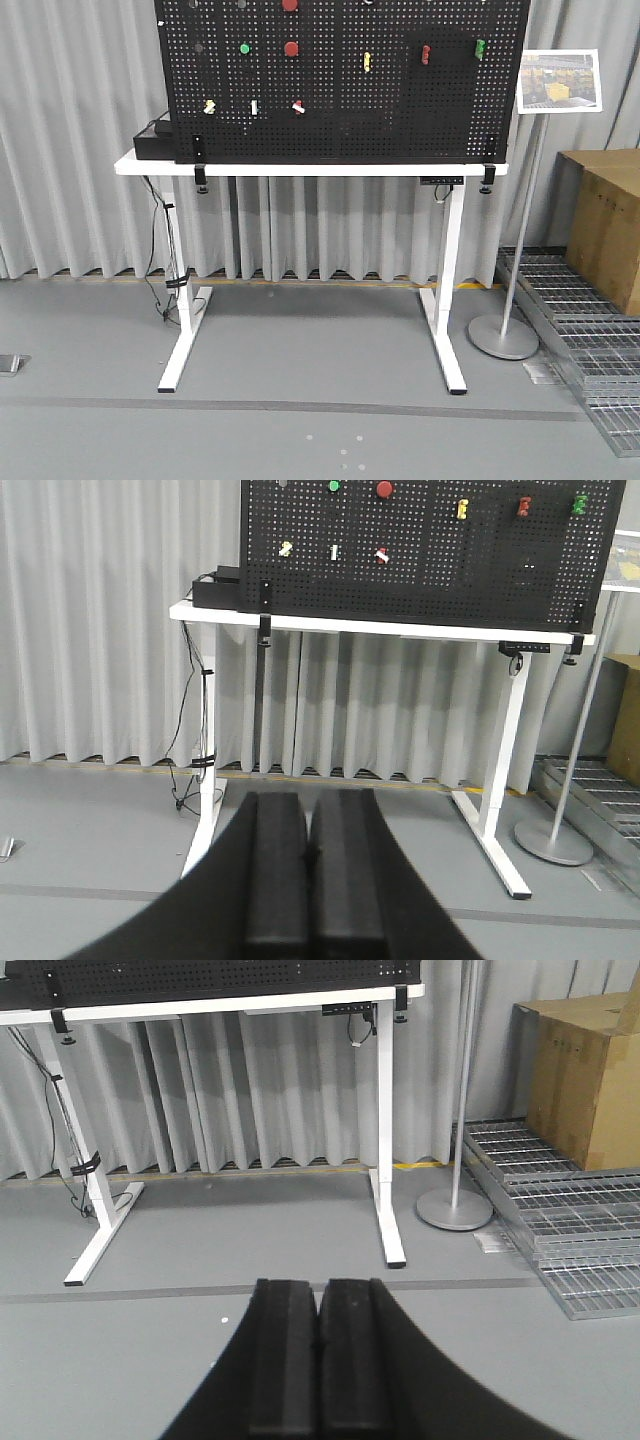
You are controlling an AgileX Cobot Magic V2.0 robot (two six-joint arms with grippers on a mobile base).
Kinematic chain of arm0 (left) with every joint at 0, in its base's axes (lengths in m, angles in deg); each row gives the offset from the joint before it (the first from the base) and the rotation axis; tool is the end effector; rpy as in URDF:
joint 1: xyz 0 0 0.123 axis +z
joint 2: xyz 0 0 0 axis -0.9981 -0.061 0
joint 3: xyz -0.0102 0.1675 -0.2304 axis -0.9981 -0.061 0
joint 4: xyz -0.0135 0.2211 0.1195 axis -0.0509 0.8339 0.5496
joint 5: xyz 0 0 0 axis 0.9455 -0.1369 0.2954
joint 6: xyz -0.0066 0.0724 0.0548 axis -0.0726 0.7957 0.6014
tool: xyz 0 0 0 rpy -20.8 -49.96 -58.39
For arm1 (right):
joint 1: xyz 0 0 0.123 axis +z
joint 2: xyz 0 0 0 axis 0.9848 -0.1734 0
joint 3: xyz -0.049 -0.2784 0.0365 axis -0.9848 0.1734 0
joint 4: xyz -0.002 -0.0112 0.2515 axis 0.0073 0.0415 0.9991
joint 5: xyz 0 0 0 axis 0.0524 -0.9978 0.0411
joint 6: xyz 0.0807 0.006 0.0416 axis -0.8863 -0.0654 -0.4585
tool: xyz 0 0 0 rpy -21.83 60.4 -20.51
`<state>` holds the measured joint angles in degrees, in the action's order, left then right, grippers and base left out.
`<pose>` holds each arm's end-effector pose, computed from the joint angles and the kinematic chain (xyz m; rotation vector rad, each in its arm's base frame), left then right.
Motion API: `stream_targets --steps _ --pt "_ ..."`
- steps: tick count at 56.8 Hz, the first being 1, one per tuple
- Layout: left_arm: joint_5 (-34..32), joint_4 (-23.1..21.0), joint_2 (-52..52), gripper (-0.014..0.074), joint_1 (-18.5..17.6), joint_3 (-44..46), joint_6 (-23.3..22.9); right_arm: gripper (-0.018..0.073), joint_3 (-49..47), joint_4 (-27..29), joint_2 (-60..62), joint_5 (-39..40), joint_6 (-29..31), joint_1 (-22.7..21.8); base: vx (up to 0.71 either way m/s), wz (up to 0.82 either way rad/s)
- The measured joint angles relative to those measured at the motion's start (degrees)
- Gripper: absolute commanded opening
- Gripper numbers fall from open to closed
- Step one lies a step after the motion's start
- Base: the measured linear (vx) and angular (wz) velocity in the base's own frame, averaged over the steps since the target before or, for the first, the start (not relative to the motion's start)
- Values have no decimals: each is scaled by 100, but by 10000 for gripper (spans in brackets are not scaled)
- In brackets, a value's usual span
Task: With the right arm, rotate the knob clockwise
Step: 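Drive the base forward toward the black pegboard on the desk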
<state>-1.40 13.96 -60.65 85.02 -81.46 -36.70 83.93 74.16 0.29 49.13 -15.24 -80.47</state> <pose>0.0561 -0.0018 0.2013 -0.0447 1.5347 -0.0957 0.0557 -0.0014 0.1828 0.0630 1.7276 0.0254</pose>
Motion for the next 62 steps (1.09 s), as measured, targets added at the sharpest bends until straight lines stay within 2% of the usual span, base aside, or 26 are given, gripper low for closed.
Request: stream_targets --steps 62 --pt "0 0 0 -6 0 0 0 -9 0 0 0 0 0 0 4 -1"
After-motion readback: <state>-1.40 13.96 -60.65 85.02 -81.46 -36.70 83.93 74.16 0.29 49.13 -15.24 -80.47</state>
